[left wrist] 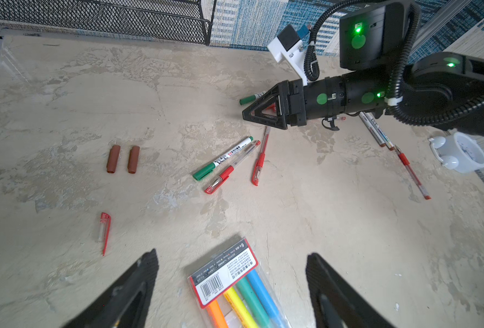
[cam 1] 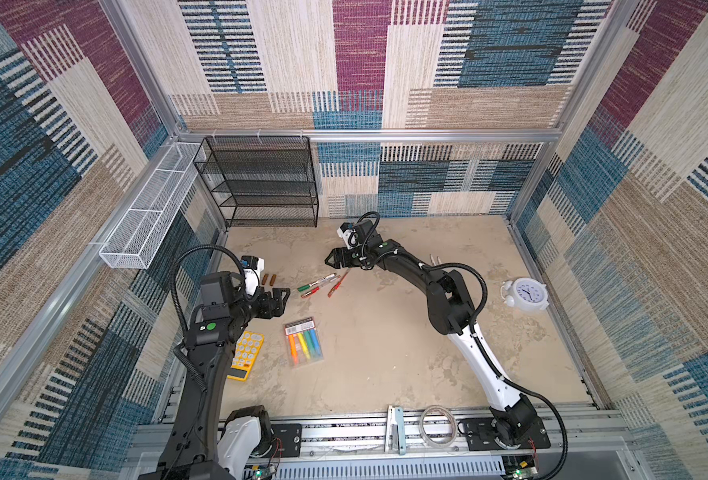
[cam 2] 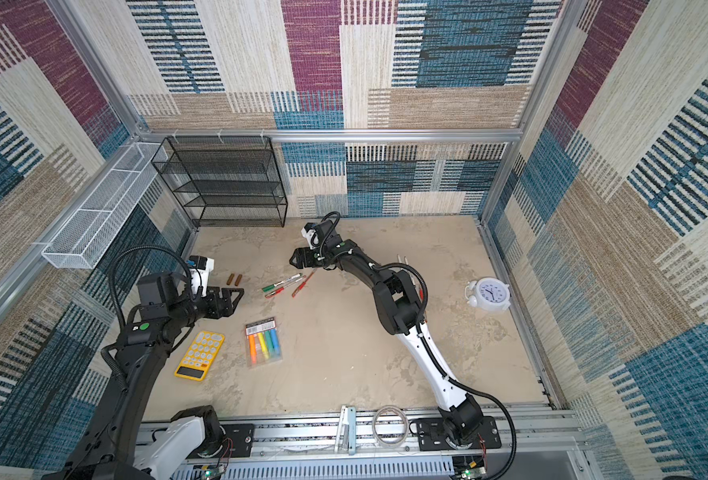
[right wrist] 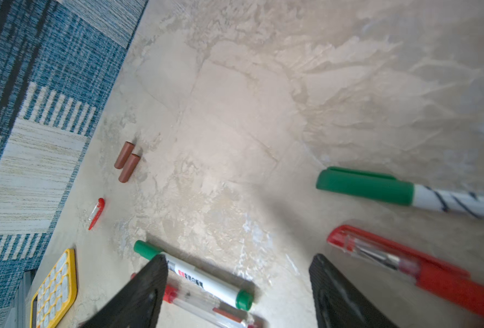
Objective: Open the pen caps
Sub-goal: 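Reach the right gripper to a second red gel pen and grasp it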
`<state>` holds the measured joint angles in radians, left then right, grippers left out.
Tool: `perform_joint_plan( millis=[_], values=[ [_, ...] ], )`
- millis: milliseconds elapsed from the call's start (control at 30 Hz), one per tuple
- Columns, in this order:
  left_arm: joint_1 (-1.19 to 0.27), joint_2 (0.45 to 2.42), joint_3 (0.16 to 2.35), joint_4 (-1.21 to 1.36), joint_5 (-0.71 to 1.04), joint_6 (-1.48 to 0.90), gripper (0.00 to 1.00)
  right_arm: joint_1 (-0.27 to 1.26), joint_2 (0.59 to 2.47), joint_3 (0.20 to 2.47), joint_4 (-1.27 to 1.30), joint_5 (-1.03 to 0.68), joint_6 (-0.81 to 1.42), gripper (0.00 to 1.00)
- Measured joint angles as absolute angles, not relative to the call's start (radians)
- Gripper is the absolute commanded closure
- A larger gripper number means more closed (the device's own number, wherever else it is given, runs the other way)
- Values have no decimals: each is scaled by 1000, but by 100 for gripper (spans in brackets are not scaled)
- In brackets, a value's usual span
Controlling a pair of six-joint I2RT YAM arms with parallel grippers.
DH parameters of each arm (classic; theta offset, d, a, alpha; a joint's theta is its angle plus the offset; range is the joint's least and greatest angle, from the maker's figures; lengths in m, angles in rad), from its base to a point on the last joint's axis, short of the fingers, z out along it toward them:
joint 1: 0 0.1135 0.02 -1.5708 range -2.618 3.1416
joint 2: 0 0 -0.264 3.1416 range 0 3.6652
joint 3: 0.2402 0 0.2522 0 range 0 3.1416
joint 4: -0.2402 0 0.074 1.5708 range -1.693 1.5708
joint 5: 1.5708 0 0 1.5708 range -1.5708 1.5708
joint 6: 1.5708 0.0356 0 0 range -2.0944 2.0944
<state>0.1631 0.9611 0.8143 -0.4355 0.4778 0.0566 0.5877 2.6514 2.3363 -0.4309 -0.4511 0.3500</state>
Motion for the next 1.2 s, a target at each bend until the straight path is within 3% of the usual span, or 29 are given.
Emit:
perform_joint_plan(
  millis=[267,733,967,1200],
  values=[
    [163,963,815,-435,477,57,15,594,2548,2143,-414,-434,310,20],
    [163,973,815,-433,478,59,15,643,2222,1557,-227,-434,199,28],
    [163,969,813,-432,478,57,15,695,2176,1523,-302,-402,156,36],
    [164,970,813,-432,478,56,15,712,2226,1688,-501,-271,116,49]
  ],
)
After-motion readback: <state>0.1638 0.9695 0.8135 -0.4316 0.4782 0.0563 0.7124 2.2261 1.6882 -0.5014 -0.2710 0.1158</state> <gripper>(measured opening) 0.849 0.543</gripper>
